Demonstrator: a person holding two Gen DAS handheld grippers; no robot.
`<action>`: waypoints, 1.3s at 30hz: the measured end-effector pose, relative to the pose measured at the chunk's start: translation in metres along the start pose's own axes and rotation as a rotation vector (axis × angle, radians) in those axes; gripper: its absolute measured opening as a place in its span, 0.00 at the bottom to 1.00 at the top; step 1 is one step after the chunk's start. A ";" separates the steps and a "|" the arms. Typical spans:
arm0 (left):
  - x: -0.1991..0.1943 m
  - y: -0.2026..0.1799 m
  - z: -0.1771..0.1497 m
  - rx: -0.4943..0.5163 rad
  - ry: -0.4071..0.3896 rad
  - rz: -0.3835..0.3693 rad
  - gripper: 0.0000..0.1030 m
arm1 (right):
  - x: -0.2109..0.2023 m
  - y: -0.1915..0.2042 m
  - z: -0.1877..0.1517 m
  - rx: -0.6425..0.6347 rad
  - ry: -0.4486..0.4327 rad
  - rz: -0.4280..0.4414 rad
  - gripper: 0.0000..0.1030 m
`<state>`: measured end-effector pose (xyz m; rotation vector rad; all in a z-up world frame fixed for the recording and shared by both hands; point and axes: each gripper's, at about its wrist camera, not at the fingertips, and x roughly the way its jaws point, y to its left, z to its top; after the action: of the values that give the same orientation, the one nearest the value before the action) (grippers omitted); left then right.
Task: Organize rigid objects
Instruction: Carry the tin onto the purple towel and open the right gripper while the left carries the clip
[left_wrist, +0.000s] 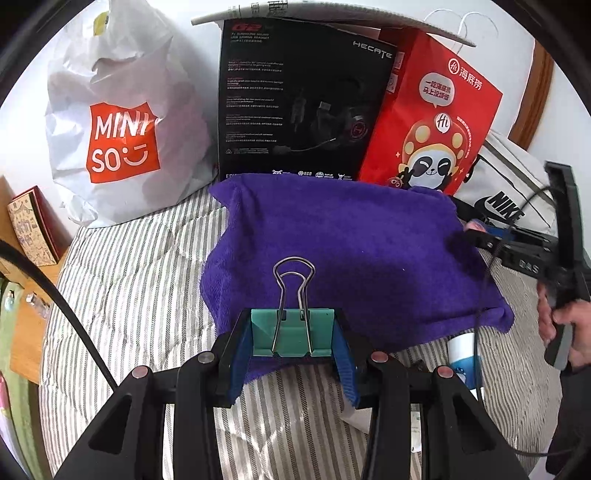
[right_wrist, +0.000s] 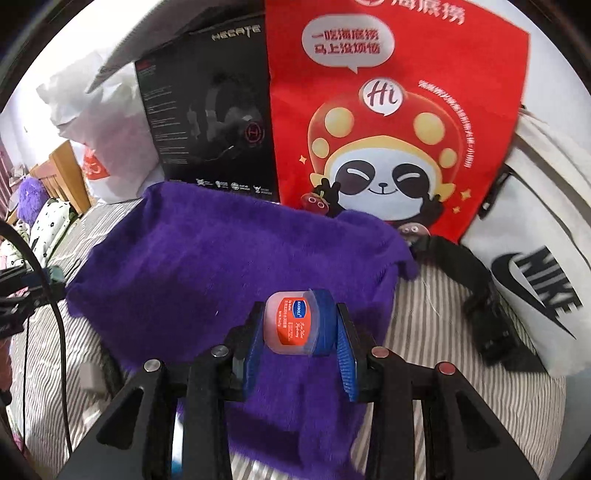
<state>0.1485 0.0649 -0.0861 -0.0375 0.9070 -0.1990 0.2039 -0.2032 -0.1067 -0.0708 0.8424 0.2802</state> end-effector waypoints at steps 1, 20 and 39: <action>0.002 0.001 0.001 0.001 0.001 -0.002 0.38 | 0.006 0.000 0.003 -0.002 0.007 -0.001 0.35; 0.020 0.008 0.011 0.013 0.008 -0.032 0.38 | 0.091 -0.011 0.031 -0.021 0.154 -0.058 0.35; 0.030 0.005 0.015 -0.002 0.048 -0.051 0.38 | 0.080 -0.012 0.020 -0.046 0.221 -0.042 0.59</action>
<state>0.1791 0.0635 -0.1010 -0.0577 0.9547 -0.2472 0.2723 -0.1943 -0.1536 -0.1642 1.0529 0.2552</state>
